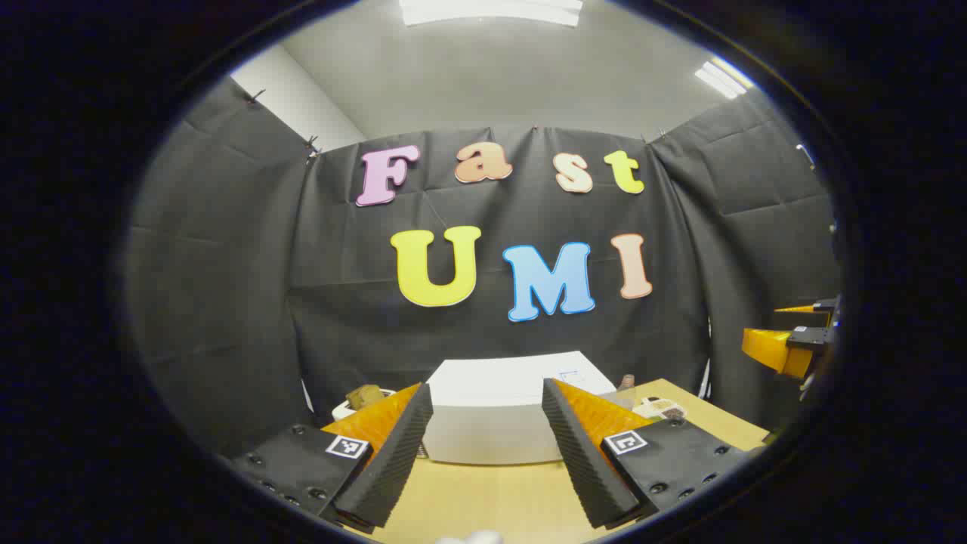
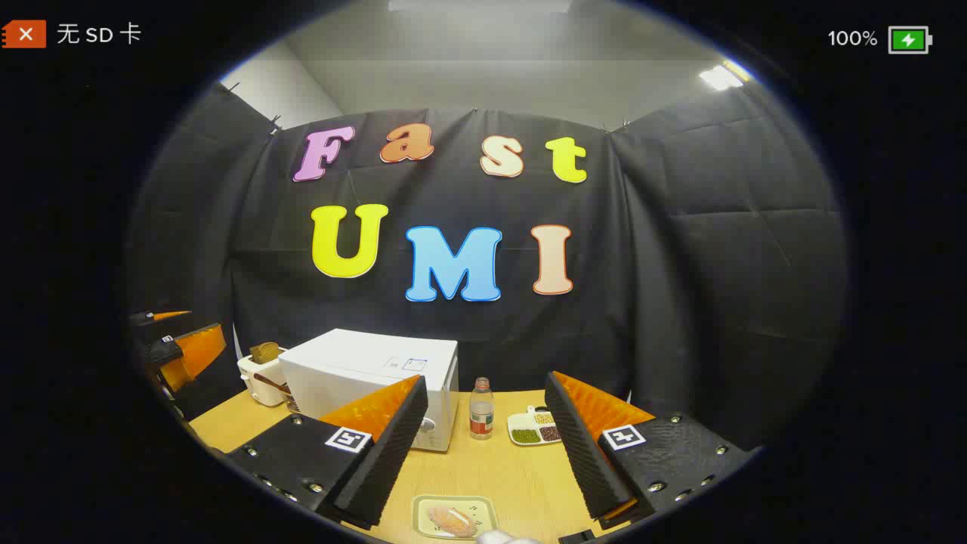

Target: Open the microwave oven with the left hand, put the food in, and close the microwave oven.

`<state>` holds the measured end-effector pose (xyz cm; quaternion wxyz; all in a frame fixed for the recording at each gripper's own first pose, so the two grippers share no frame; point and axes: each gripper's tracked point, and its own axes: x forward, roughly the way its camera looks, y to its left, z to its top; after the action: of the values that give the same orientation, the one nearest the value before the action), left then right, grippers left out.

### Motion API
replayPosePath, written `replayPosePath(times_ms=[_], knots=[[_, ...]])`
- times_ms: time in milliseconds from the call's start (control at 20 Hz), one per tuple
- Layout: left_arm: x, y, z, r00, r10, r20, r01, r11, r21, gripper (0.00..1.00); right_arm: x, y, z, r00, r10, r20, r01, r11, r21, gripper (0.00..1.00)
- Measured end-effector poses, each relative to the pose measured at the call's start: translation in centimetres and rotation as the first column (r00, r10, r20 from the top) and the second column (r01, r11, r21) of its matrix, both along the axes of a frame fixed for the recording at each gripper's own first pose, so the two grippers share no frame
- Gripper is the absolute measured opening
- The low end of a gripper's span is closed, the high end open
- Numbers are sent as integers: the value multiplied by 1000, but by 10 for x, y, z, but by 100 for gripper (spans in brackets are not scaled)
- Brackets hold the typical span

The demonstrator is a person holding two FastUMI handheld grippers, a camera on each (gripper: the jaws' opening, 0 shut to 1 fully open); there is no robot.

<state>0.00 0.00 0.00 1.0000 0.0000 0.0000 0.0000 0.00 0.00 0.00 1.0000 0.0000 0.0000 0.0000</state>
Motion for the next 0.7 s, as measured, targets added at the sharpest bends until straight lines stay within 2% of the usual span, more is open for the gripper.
replayPosePath(times_ms=[300,700], knots=[[1,1,-4,1000,2,-10,-2,1000,6,99,-2,1,3,1000,4,7,-3,1000,-17,95],[10,2,-19,1000,14,-7,-13,999,34,100,-4,-5,11,1000,-6,11,6,1000,12,95]])
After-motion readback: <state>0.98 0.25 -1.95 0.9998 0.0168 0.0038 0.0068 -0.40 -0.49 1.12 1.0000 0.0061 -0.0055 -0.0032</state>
